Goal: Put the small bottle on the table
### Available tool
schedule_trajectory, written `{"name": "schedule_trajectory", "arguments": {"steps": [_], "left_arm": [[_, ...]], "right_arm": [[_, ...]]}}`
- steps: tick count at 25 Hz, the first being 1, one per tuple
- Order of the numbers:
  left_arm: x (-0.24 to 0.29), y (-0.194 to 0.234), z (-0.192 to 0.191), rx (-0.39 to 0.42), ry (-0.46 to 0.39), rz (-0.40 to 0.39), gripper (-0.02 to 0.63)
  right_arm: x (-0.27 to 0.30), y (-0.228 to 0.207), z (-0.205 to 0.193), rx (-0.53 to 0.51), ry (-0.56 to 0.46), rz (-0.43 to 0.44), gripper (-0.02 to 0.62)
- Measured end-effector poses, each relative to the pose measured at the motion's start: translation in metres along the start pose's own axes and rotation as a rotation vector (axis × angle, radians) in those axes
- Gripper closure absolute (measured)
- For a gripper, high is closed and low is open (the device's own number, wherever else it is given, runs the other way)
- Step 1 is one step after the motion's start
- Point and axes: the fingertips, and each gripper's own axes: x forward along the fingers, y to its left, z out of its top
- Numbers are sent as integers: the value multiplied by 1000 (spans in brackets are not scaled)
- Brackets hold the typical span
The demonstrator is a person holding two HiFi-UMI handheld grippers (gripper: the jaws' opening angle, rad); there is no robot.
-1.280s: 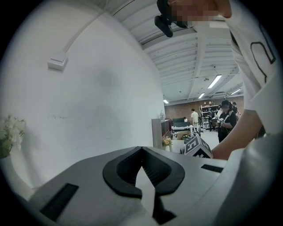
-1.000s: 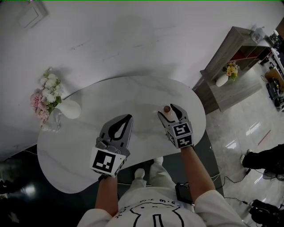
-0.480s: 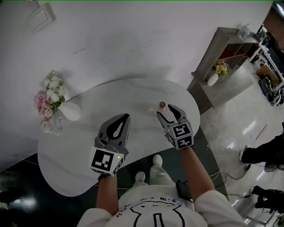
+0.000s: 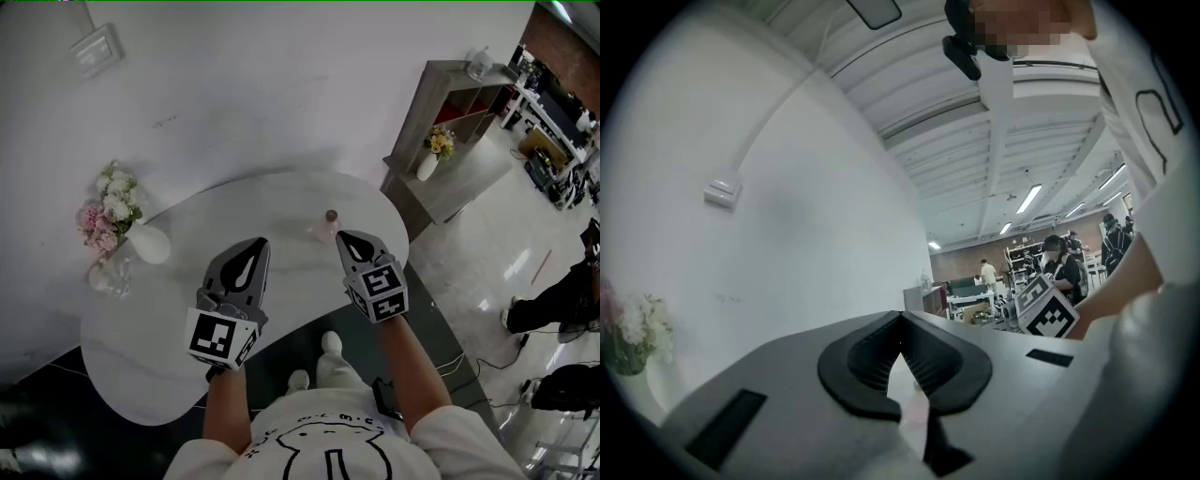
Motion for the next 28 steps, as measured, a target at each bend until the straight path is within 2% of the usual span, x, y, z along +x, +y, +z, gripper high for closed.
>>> {"name": "schedule_trajectory", "arguments": {"steps": [5,11,20,28], "left_arm": [[-20,-12,17,6,-33,-36,603],[-49,-22,29,12,-72,-66,603],[-75,-19,48,28,-117,-50,603],[-75,-21,65,37,-152,1,603]], "right_arm": [[-41,18,19,-38,-34,-41,600],[-94,38,43,-26,-116,-104,601],[-167,50,90,-87,-243,-227,601],[-201,35,108,-116,-294,-241,601]]}}
